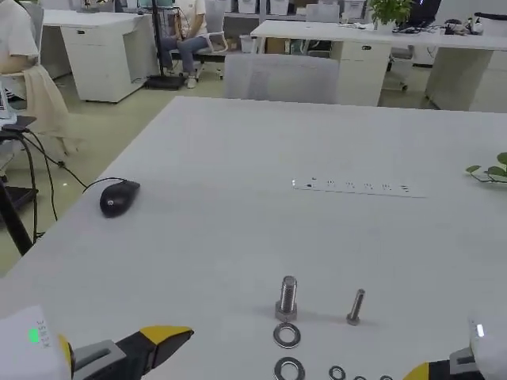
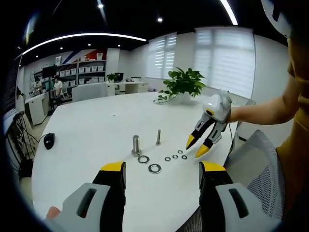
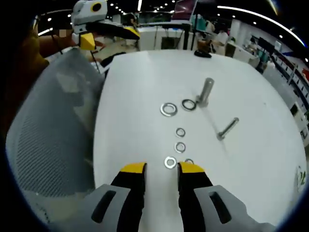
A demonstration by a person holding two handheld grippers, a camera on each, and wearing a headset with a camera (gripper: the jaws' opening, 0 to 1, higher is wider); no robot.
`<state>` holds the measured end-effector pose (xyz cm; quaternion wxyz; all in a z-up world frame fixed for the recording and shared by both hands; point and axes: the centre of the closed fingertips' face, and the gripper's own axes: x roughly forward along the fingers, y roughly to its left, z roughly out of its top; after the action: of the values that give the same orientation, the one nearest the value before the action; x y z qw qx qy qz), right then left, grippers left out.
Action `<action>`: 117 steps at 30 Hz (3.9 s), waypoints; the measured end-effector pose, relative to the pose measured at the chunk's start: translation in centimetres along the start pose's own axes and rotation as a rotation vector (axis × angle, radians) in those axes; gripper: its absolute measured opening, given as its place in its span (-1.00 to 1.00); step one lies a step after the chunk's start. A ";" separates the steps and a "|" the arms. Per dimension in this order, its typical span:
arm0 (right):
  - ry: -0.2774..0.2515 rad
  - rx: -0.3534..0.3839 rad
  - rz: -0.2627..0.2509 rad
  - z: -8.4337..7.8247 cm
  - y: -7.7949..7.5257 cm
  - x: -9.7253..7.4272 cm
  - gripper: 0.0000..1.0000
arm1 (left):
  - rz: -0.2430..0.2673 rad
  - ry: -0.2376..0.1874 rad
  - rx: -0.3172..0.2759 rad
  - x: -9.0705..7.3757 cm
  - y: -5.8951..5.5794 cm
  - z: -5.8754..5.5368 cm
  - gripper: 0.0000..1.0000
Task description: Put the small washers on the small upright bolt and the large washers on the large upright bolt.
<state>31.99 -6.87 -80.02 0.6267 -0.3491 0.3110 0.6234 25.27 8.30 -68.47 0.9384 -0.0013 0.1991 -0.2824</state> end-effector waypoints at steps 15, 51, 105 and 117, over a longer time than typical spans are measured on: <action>0.112 -0.095 0.075 -0.5 -0.6 1.9 -0.48 | 0.021 -0.001 -0.021 -0.1 0.8 -0.1 0.21; 0.177 -0.173 0.117 -1.0 -0.7 2.1 -0.66 | 0.040 -0.004 -0.021 -0.1 0.7 -0.4 0.21; 0.155 -0.155 -0.012 3.2 -5.9 -2.4 -0.75 | 0.012 -0.002 -0.004 0.7 0.4 -0.1 0.22; 0.146 -0.182 -0.062 5.5 -9.1 -2.9 -0.75 | 0.009 0.003 -0.005 0.8 0.5 -0.2 0.22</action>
<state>40.75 -3.80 -74.11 0.5871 -0.4585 0.2868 0.6024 26.08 8.27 -69.00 0.9395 -0.0022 0.2010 -0.2776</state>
